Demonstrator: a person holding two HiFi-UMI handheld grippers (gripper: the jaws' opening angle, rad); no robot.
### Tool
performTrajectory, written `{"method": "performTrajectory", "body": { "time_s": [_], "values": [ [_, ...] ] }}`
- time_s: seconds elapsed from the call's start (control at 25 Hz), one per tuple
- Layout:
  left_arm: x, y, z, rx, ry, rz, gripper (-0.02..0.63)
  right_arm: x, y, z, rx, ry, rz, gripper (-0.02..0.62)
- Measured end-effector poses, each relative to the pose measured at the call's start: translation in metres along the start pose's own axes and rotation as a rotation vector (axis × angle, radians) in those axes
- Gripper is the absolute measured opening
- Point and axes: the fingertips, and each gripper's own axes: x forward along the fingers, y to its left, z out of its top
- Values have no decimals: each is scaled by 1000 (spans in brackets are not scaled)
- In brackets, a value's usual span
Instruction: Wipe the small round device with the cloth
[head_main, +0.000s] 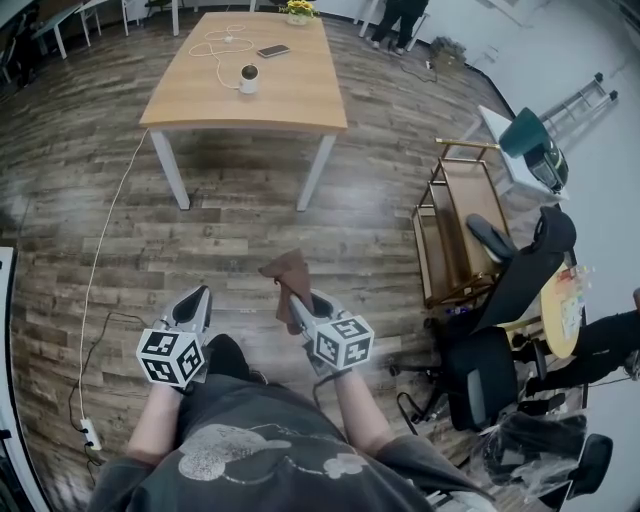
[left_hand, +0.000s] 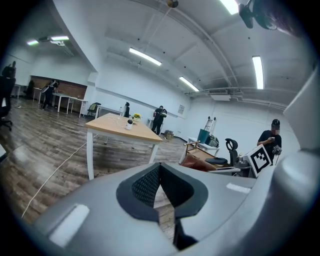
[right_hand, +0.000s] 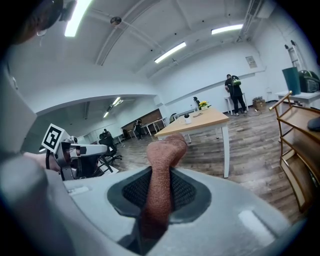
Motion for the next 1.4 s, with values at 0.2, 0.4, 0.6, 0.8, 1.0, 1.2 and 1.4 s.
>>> {"method": "performTrajectory", "body": {
  "time_s": [0.2,0.4,0.6,0.8,1.0,1.2,1.4],
  "values": [
    [16,10,6,-6,-1,2,18,14,-8,11,8,-23,1,74],
    [52,22,16,-10,10,-29,18,37,-26,24,12,-13,-28,75],
    [99,44,36,-18,29,-71,18,69,-53,49,27,-12,-72,75],
    [153,75,71,-19,45,-101,18,108,-81,86,50,-7,-124,75],
    [201,113,112,-30,33,-116,18,159,-101,129,64,-8,-154,75],
    [236,149,135,-42,38,-123,18,208,-109,162,58,1,-143,75],
    [265,179,153,-46,45,-124,18,250,-120,185,60,15,-150,75]
  ]
}}
